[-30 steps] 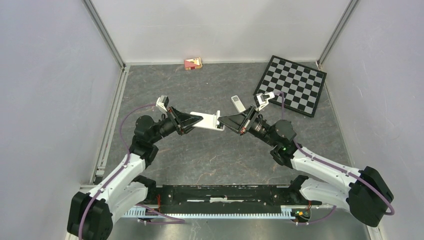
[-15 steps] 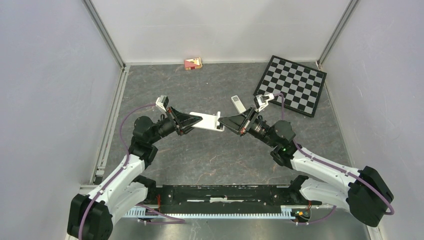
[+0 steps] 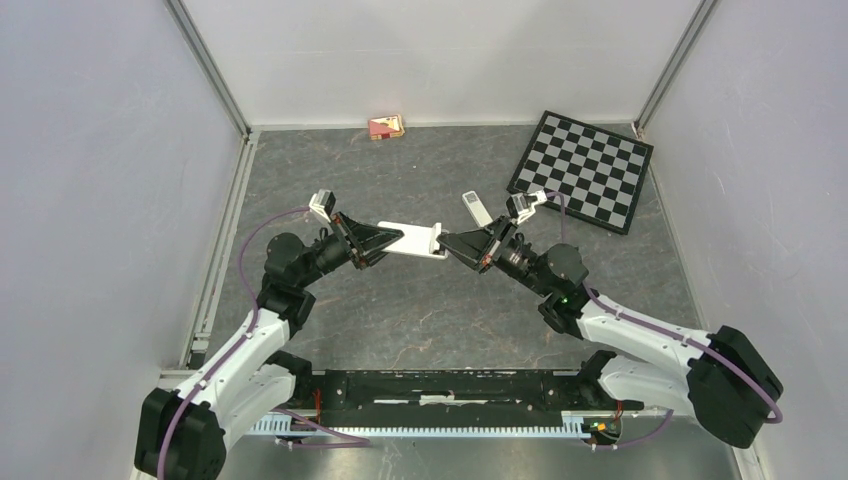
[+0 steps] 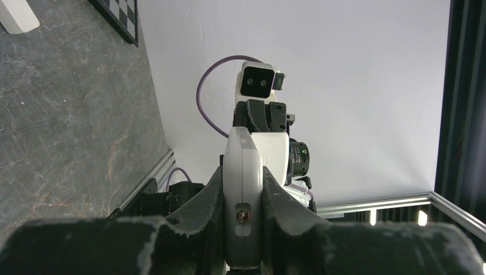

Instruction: Load the batteries into the remote control

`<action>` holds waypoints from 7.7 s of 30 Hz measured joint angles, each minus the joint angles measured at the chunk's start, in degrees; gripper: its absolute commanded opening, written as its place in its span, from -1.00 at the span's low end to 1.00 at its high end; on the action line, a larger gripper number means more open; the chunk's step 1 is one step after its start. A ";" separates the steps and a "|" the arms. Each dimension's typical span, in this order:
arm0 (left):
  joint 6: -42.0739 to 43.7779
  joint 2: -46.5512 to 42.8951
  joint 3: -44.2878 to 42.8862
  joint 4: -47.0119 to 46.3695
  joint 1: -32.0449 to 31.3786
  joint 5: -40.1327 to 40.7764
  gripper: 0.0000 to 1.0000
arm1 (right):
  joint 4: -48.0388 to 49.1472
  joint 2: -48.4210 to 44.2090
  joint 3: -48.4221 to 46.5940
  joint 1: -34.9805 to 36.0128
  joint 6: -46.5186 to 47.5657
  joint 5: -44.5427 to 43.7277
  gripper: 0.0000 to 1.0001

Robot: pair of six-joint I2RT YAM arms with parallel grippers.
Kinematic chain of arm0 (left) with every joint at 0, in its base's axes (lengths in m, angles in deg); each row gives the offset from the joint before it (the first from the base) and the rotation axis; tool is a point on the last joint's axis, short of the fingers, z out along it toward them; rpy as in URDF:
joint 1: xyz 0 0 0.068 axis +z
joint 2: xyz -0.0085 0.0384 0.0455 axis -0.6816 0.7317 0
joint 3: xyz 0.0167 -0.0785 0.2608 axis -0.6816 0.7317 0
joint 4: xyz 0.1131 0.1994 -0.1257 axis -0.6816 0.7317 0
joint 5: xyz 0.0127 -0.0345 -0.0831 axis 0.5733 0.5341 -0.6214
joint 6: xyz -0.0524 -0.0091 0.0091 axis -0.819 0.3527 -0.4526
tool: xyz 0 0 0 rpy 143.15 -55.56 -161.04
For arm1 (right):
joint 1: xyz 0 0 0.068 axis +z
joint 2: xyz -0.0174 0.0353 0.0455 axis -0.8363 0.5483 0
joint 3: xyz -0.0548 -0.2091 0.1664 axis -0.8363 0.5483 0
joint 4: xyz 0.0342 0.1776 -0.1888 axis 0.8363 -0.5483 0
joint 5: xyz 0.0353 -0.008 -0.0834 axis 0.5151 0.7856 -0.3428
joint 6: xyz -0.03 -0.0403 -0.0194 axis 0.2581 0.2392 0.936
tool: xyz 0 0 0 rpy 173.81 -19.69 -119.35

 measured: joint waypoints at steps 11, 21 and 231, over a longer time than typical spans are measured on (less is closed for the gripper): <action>-1.38 0.00 0.07 -0.28 0.00 0.50 -0.96 | 5.11 2.16 0.31 0.00 -2.82 -1.01 -1.00; -2.82 -0.02 0.22 -1.57 0.02 0.52 -0.96 | 5.99 2.51 0.33 0.00 -3.52 -1.01 -1.00; 66.18 -23.19 -34.95 76.28 -1.18 39.82 0.99 | -92.63 -25.16 -27.10 8.20 61.00 -69.66 0.96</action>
